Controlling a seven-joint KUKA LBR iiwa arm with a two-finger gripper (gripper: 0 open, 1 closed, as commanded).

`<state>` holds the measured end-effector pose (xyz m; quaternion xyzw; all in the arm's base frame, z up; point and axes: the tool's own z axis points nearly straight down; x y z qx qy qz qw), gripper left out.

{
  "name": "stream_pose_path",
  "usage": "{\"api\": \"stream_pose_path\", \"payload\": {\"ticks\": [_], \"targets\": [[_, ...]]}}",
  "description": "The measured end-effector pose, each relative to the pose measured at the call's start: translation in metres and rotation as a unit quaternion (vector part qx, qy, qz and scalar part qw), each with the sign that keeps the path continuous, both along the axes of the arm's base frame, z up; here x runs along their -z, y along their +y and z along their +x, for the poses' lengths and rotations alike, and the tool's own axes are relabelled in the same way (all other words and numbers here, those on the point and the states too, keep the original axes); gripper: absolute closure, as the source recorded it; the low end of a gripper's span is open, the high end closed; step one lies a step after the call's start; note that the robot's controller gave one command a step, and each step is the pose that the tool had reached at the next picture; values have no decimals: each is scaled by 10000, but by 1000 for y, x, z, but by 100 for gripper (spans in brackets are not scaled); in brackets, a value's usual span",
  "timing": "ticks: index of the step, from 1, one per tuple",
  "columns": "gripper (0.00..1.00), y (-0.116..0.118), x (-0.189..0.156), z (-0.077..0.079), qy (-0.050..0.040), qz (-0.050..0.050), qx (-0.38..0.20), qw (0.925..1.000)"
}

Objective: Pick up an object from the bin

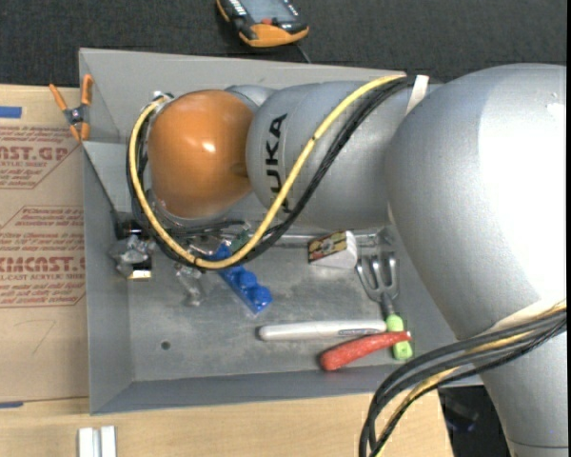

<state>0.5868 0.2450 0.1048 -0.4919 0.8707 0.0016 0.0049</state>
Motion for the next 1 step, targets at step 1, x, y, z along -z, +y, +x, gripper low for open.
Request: {"api": "stream_pose_path", "payload": {"ticks": [1], "targets": [[0, -85, 25, 3, 7, 56, 3285, 9445]]}}
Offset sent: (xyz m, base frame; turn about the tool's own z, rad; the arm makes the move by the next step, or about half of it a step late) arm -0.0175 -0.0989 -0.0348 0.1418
